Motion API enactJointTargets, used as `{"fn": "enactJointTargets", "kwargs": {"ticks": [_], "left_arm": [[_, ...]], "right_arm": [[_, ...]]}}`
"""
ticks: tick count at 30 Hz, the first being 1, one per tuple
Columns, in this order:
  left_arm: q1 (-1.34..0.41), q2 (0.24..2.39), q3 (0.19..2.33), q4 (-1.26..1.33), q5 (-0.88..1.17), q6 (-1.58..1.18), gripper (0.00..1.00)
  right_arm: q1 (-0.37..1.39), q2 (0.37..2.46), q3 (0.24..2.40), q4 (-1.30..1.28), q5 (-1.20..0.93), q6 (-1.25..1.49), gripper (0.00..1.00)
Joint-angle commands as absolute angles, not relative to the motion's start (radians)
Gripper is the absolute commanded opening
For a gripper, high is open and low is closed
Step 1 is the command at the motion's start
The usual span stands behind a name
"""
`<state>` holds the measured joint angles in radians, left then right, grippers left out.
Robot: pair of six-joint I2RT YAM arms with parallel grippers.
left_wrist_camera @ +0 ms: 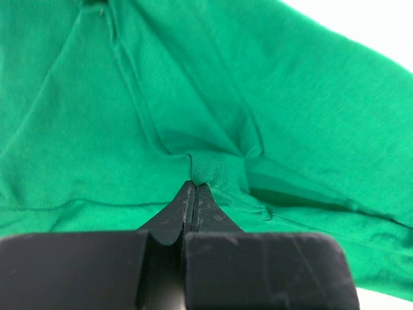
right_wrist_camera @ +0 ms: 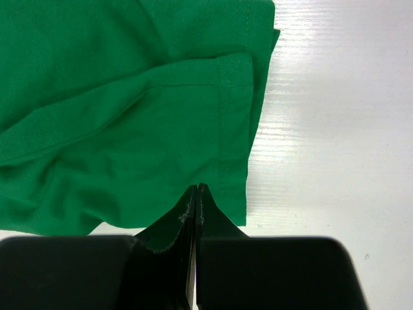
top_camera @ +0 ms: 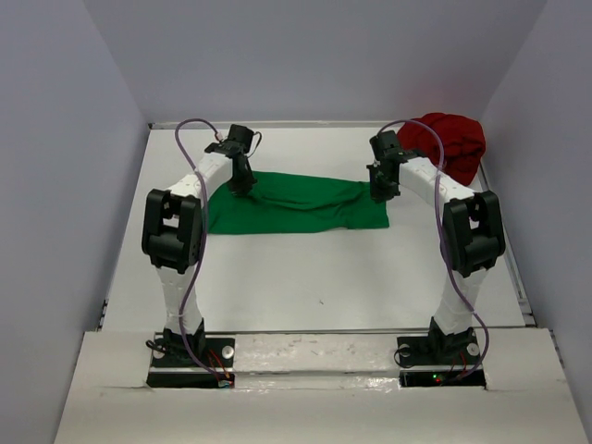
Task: Fold and stack the t-shirts
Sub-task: Fold the tshirt
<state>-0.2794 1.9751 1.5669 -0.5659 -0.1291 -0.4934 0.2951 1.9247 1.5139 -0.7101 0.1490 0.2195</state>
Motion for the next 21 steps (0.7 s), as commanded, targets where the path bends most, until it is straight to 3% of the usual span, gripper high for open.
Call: {"fn": "enactJointTargets", "kwargs": {"ticks": [1,21], "left_arm": [[-0.29,1.999,1.669,-0.584,-0.147,-0.442,0.0],[-0.318,2.301,1.999,-0.666,-0.054,-0.293,0.01]], "right_arm": [[0.295,1.924,1.543,-0.698,0.141,0.212,0.0],[0.295,1.971,1.572,-0.698,0.152,0.213,0.0]]}}
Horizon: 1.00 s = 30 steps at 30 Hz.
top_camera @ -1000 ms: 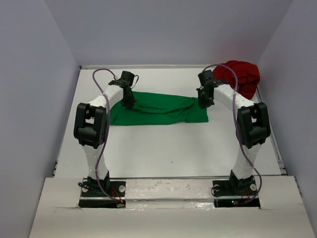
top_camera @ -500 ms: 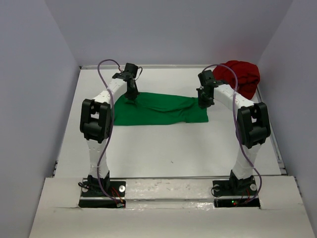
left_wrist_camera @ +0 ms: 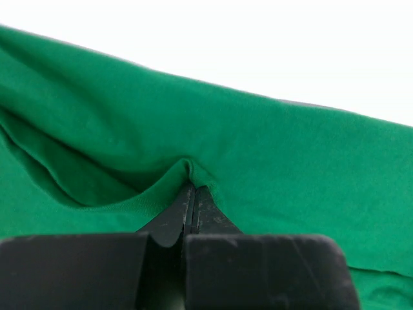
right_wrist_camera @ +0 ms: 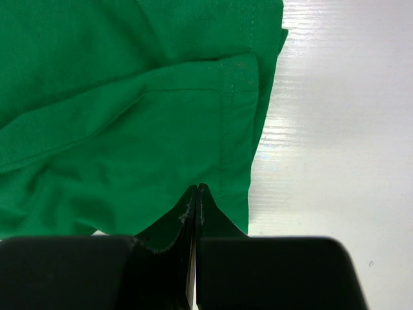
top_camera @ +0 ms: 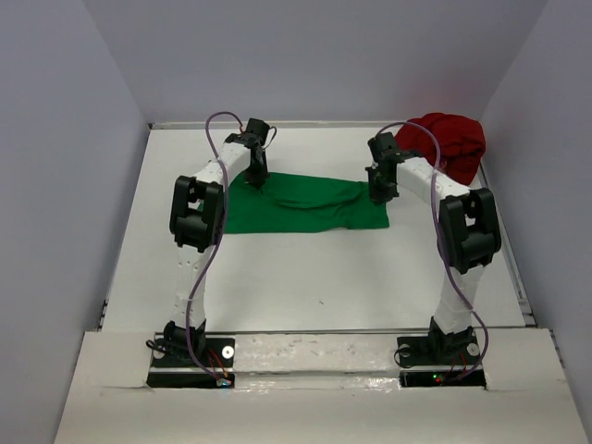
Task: Fold and stack the t-shirts
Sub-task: Fold the tshirt
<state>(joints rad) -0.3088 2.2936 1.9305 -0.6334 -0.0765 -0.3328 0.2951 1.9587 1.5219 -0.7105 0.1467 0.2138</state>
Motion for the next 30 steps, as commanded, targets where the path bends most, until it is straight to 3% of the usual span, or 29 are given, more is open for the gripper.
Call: {"fn": "enactJointTargets", "kwargs": {"ticks": [1,3,5,6,8,10,12,16,19,25,26,30], "left_arm": [[-0.318,2.304,2.009,-0.669,-0.067,-0.295,0.02],[-0.318,2.299,2.005,-0.666,-0.083,-0.296,0.08],[-0.318,2.296,2.006,-0.669,-0.112,-0.301,0.15],[-0.318,2.29,2.005,-0.673,-0.133,-0.304,0.25],[-0.318,2.281,2.0,-0.673,-0.155,-0.31,0.37],[-0.316,2.261,1.987,-0.669,-0.169,-0.318,0.48],[-0.318,2.246,1.982,-0.673,-0.184,-0.316,0.5],[-0.319,2.217,1.948,-0.667,-0.184,-0.316,0.72],[-0.322,2.198,1.925,-0.655,-0.175,-0.316,0.83],[-0.336,2.187,1.913,-0.65,-0.176,-0.314,0.87],[-0.336,2.187,1.913,-0.649,-0.176,-0.314,0.87],[-0.337,2.189,1.917,-0.65,-0.173,-0.313,0.86]], "right_arm": [[0.295,1.973,1.575,-0.698,0.159,0.218,0.0],[0.295,1.98,1.583,-0.698,0.17,0.216,0.0],[0.295,1.993,1.592,-0.698,0.19,0.212,0.1],[0.295,2.006,1.61,-0.703,0.195,0.206,0.19],[0.295,2.019,1.626,-0.704,0.201,0.206,0.26],[0.295,2.042,1.657,-0.707,0.202,0.201,0.27],[0.295,2.055,1.678,-0.715,0.212,0.198,0.27],[0.295,2.083,1.724,-0.733,0.23,0.18,0.28],[0.275,2.102,1.759,-0.742,0.232,0.172,0.29],[0.253,2.126,1.813,-0.759,0.25,0.16,0.42],[0.242,2.126,1.818,-0.759,0.242,0.147,0.49],[0.212,2.146,1.844,-0.77,0.238,0.133,0.51]]}}
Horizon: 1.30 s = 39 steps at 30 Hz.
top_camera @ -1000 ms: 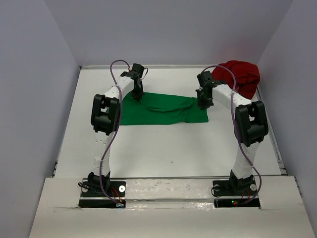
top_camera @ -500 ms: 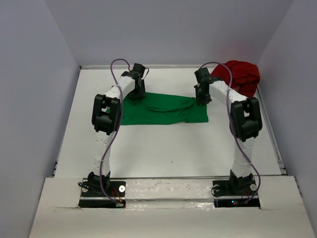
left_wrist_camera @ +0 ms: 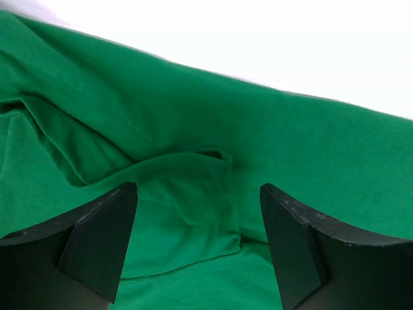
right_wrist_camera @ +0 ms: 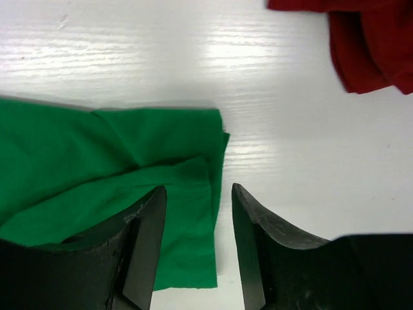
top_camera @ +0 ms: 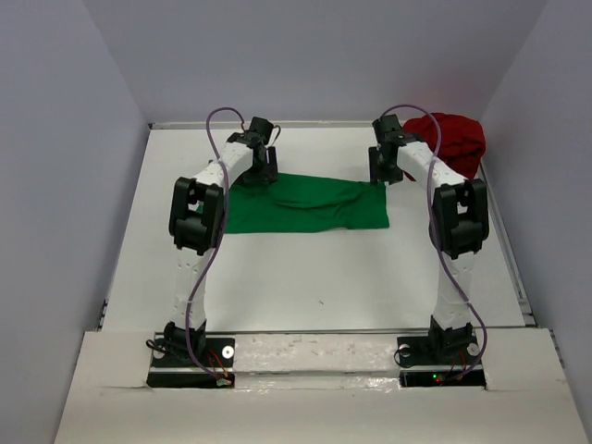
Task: Fold and stack the t-shirts
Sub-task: Fold the tshirt
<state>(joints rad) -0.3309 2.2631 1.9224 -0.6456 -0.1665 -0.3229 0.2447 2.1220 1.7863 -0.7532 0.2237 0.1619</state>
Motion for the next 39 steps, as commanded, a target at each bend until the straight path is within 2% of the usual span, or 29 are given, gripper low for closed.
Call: {"fn": "enactJointTargets", "kwargs": {"ticks": [1,11,25,39], "left_arm": [[-0.337,2.187,1.917,-0.65,-0.173,-0.311,0.86],[-0.337,2.195,1.933,-0.658,-0.176,-0.31,0.86],[-0.337,2.24,1.95,-0.66,-0.164,-0.316,0.86],[-0.339,2.244,1.951,-0.661,-0.158,-0.313,0.86]], "right_arm": [[0.212,2.148,1.847,-0.769,0.23,0.133,0.51],[0.201,2.184,1.873,-0.769,0.163,0.13,0.44],[0.201,2.186,1.864,-0.77,0.129,0.129,0.42],[0.212,2.198,1.859,-0.772,0.12,0.129,0.36]]}}
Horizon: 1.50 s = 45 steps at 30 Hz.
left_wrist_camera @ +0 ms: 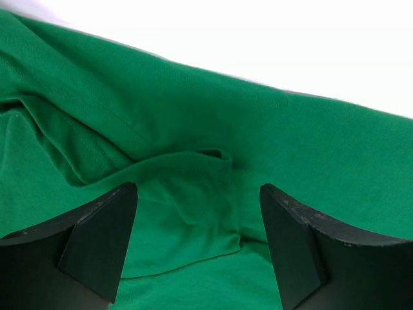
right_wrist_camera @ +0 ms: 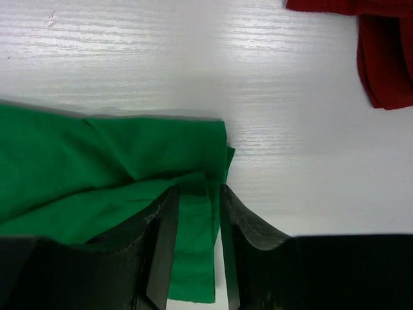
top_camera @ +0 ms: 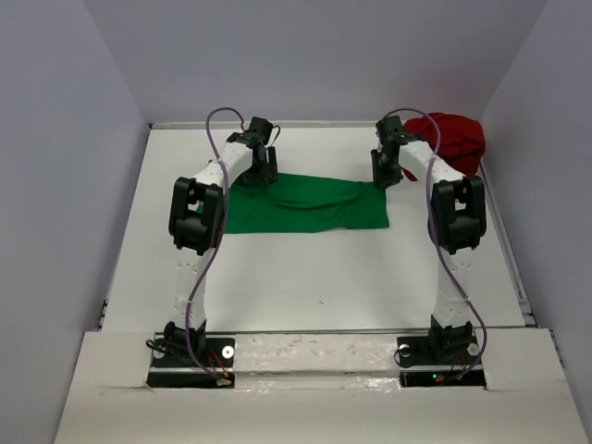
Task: Fold and stack the t-shirts
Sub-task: Fold the tshirt
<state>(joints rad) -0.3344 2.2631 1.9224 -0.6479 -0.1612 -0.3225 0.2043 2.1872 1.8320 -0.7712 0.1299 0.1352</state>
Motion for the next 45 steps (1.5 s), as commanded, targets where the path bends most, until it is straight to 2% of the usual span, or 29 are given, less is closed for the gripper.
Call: {"fn": "enactJointTargets", "kwargs": {"ticks": [1,7,16,21,24,28,38,45], "left_arm": [[-0.339,2.243,1.951,-0.661,-0.16,-0.313,0.86],[-0.339,2.241,1.951,-0.661,-0.16,-0.31,0.86],[-0.339,2.243,1.954,-0.663,-0.155,-0.307,0.86],[-0.339,2.249,1.951,-0.663,-0.164,-0.308,0.86],[-0.337,2.275,1.968,-0.684,-0.17,-0.314,0.86],[-0.339,2.324,2.011,-0.724,-0.187,-0.339,0.85],[-0.336,2.352,2.036,-0.739,-0.187,-0.359,0.71],[-0.336,2.359,2.029,-0.741,-0.189,-0.36,0.68]], "right_arm": [[0.212,2.203,1.862,-0.77,0.12,0.13,0.36],[0.212,2.209,1.862,-0.772,0.109,0.135,0.26],[0.212,2.214,1.862,-0.772,0.11,0.135,0.25],[0.221,2.203,1.85,-0.772,0.11,0.141,0.06],[0.221,2.184,1.832,-0.767,0.127,0.143,0.0],[0.23,2.154,1.804,-0.762,0.153,0.147,0.0],[0.268,2.037,1.714,-0.753,0.224,0.169,0.0],[0.29,1.976,1.664,-0.755,0.256,0.187,0.0]]}}
